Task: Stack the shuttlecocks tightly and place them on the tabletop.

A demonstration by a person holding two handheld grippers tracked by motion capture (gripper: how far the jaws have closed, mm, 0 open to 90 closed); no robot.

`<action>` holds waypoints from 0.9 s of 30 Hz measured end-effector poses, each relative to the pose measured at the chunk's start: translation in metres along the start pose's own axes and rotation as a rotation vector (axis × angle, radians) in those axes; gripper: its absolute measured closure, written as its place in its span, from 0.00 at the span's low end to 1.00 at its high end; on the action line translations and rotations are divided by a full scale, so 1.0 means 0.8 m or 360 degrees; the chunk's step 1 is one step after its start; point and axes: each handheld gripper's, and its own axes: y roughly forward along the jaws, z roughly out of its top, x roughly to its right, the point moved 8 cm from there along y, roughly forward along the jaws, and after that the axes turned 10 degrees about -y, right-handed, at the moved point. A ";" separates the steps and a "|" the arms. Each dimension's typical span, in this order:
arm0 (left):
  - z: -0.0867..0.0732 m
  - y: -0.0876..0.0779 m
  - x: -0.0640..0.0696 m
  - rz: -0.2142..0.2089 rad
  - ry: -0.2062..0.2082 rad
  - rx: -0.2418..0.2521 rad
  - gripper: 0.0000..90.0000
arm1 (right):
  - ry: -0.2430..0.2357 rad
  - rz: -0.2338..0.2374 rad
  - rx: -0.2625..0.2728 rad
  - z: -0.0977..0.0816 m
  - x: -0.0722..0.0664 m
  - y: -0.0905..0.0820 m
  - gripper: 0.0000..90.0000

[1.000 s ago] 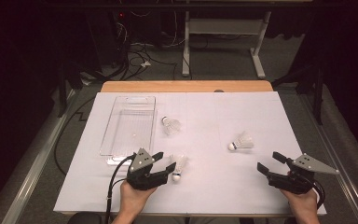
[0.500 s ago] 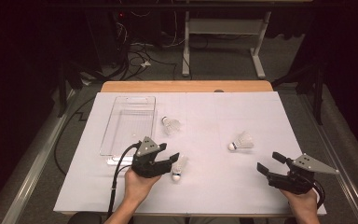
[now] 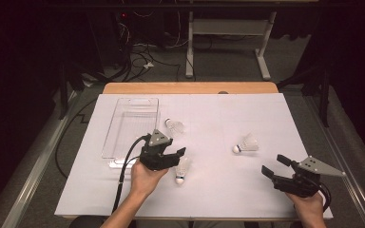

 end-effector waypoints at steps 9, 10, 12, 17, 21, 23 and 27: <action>0.019 0.014 -0.005 0.0006 -0.0028 -0.0070 0.49 | 0.0004 0.0011 -0.0009 -0.001 -0.001 0.001 0.24; 0.021 0.015 -0.006 0.0004 -0.0039 -0.0081 0.49 | 0.0004 0.0014 -0.0009 -0.001 0.000 0.002 0.24; 0.025 0.018 -0.010 0.0018 -0.0058 -0.0095 0.50 | 0.0002 0.0017 -0.0012 -0.001 0.000 0.002 0.24; 0.033 0.025 -0.021 0.0045 -0.0112 -0.0139 0.50 | -0.0001 0.0023 -0.0016 -0.002 0.000 0.002 0.24; 0.032 0.030 -0.034 0.0081 -0.0144 -0.0185 0.51 | 0.0006 0.0025 -0.0020 -0.002 -0.001 0.003 0.24; 0.032 0.031 -0.038 0.0092 -0.0149 -0.0193 0.51 | 0.0003 0.0025 -0.0022 -0.002 -0.001 0.003 0.24; 0.035 0.030 -0.042 0.0107 -0.0164 -0.0194 0.51 | 0.0004 0.0027 -0.0027 -0.002 -0.001 0.004 0.24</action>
